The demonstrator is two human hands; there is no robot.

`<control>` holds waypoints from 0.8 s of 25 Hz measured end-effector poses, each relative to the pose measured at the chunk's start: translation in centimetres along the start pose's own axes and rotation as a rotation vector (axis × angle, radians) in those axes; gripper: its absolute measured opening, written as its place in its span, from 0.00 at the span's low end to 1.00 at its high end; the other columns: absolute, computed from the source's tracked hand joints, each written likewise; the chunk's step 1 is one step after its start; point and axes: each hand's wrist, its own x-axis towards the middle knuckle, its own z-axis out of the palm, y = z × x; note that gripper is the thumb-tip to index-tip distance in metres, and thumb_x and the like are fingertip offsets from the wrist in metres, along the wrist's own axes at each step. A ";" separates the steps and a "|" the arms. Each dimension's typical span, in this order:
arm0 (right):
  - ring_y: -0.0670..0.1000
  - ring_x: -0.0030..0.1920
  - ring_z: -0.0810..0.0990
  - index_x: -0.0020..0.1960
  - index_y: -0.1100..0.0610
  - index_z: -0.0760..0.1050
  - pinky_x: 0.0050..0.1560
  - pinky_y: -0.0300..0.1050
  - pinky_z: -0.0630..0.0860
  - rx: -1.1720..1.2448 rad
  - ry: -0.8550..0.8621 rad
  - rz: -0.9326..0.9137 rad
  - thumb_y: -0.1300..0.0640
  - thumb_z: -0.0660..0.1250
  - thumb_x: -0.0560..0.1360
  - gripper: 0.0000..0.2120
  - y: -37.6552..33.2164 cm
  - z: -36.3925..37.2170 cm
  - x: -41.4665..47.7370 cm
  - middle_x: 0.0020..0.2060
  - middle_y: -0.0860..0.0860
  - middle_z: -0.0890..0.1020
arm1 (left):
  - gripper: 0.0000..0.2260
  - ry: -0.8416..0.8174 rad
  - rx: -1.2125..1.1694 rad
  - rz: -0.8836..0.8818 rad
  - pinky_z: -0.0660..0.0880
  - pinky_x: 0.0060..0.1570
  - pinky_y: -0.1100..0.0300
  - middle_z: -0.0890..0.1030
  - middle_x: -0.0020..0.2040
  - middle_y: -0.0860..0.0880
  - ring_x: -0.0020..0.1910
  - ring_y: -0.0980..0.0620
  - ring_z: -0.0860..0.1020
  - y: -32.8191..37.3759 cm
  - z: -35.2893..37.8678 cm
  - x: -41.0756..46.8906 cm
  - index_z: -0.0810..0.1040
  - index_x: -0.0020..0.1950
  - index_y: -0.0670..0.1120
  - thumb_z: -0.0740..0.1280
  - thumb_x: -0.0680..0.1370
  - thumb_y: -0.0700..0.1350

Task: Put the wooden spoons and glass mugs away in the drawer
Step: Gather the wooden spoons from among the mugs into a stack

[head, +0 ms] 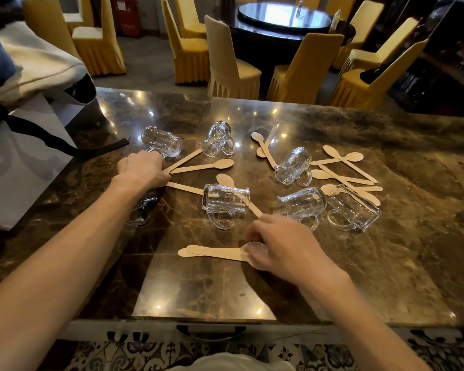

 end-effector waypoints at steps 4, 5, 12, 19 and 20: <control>0.50 0.46 0.77 0.52 0.50 0.79 0.47 0.45 0.72 -0.096 0.174 0.139 0.47 0.67 0.72 0.11 2.3 -1.8 2.4 0.45 0.47 0.82 | 0.11 0.035 -0.050 0.029 0.71 0.45 0.53 0.80 0.52 0.45 0.51 0.42 0.76 0.2 -0.3 -0.1 0.80 0.55 0.50 0.68 0.74 0.50; 0.51 0.48 0.77 0.53 0.51 0.79 0.51 0.46 0.71 -0.134 0.165 0.154 0.47 0.67 0.73 0.12 2.7 -1.9 3.2 0.47 0.48 0.82 | 0.11 0.041 -0.068 0.047 0.72 0.45 0.52 0.80 0.51 0.45 0.50 0.43 0.76 0.3 -0.4 -0.2 0.79 0.55 0.50 0.68 0.74 0.50; 0.54 0.58 0.74 0.54 0.53 0.78 0.64 0.53 0.61 -0.263 0.023 0.184 0.42 0.65 0.73 0.17 3.4 -0.7 5.8 0.52 0.51 0.81 | 0.12 0.093 -0.111 0.147 0.73 0.42 0.52 0.80 0.49 0.44 0.46 0.45 0.76 0.3 -1.5 -0.9 0.80 0.56 0.47 0.67 0.76 0.51; 0.54 0.55 0.76 0.50 0.52 0.80 0.62 0.52 0.59 -0.249 0.009 0.207 0.43 0.64 0.74 0.15 2.9 0.4 6.2 0.47 0.50 0.83 | 0.08 0.141 -0.265 0.118 0.70 0.38 0.56 0.81 0.43 0.47 0.42 0.47 0.76 -1.3 -2.1 -1.4 0.83 0.50 0.50 0.68 0.74 0.50; 0.54 0.55 0.76 0.50 0.52 0.80 0.62 0.52 0.59 -0.238 0.017 0.218 0.43 0.65 0.74 0.14 2.9 0.4 6.3 0.46 0.51 0.83 | 0.08 0.156 -0.290 0.126 0.69 0.37 0.57 0.81 0.43 0.48 0.42 0.48 0.76 -1.4 -2.1 -1.6 0.83 0.50 0.50 0.68 0.74 0.50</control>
